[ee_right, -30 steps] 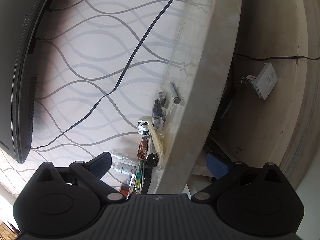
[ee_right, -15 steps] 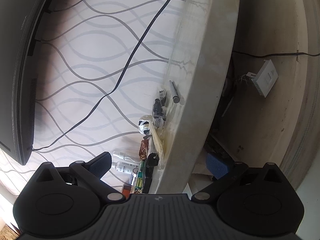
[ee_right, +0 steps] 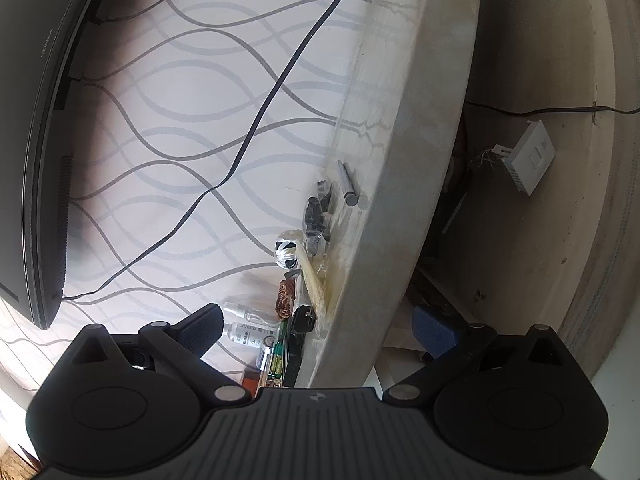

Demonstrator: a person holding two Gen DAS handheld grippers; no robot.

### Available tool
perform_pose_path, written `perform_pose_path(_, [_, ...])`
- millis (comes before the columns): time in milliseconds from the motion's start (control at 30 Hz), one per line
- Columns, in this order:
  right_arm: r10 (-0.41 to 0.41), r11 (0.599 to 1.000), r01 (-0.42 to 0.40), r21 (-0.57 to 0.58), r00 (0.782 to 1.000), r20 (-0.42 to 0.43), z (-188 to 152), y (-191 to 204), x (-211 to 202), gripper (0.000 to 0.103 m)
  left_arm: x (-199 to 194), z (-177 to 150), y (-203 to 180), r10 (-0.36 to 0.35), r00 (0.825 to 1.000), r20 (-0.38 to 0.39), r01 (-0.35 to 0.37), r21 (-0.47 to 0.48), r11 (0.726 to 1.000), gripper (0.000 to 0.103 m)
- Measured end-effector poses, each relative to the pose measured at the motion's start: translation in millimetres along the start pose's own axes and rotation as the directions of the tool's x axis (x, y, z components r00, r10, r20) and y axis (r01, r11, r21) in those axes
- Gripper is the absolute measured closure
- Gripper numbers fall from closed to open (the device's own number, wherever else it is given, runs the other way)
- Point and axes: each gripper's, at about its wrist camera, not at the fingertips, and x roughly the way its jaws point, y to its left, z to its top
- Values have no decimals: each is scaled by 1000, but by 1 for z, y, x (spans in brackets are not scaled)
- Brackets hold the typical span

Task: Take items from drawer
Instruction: 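Lift the black pen onto the countertop and open the left gripper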

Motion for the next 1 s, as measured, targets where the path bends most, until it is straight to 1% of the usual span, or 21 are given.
perform_pose_path(67, [1, 1000, -1, 0, 1000, -3, 0, -1, 0, 0, 2, -2, 0, -2, 1000, -6, 2, -25, 1000, 77])
perform_pose_path(133, [1, 1000, -1, 1, 1000, -5, 0, -1, 1, 0, 2, -3, -5, 18, 1000, 9, -18, -22, 1000, 82])
perform_pose_path(167, [1, 1000, -1, 1, 1000, -4, 0, -1, 1, 0, 2, -4, -8, 24, 1000, 14, -23, -18, 1000, 97])
perform_pose_path(200, [0, 1000, 0, 1, 1000, -4, 0, -1, 1, 0, 2, -5, -10, 21, 1000, 17, -21, -10, 1000, 101])
perform_pose_path(300, [0, 1000, 0, 5, 1000, -2, 1, -2, 1, 0, 1, -10, -21, 10, 1000, 26, -11, 48, 999, 101])
perform_pose_path(400, [3, 1000, -3, 10, 1000, 5, 1, -3, 0, 0, -10, -9, -19, -23, 997, 69, 19, 47, 999, 101])
perform_pose_path(433, [4, 1000, -4, 11, 1000, 6, 1, -3, 0, 0, -16, -8, -16, -44, 995, 88, 41, 36, 999, 101])
perform_pose_path(500, [5, 1000, -5, 13, 1000, 7, 1, -3, 0, 0, -34, 0, -5, -128, 983, 134, 131, -11, 991, 101])
perform_pose_path(567, [6, 1000, -6, 13, 1000, 7, 2, -3, -1, 0, -57, 13, 5, -194, 960, 204, 206, -38, 978, 101])
perform_pose_path(633, [7, 1000, -8, 14, 1000, 7, 2, -4, -1, 0, -82, 27, 14, -235, 927, 292, 262, -56, 963, 101])
perform_pose_path(667, [8, 1000, -8, 14, 1000, 7, 2, -4, -1, 0, -94, 33, 19, -248, 905, 345, 289, -72, 955, 101])
perform_pose_path(733, [9, 1000, -9, 15, 1000, 7, 2, -4, -1, 0, -114, 46, 30, -264, 851, 454, 347, -110, 931, 101])
perform_pose_path(767, [9, 1000, -10, 15, 1000, 7, 2, -4, -1, 0, -119, 53, 34, -255, 828, 499, 361, -126, 924, 101])
perform_pose_path(800, [10, 1000, -10, 15, 1000, 7, 2, -4, -2, 0, -123, 60, 37, -241, 811, 533, 368, -143, 919, 101])
perform_pose_path(833, [11, 1000, -11, 15, 1000, 7, 2, -4, -2, 0, -124, 67, 40, -232, 797, 558, 377, -159, 913, 101])
perform_pose_path(967, [13, 1000, -13, 17, 1000, 6, 2, -4, -2, 0, -116, 91, 40, -231, 767, 599, 426, -205, 881, 101])
perform_pose_path(1000, [13, 1000, -13, 17, 1000, 6, 2, -5, -2, 0, -113, 95, 43, -222, 763, 608, 432, -222, 874, 101])
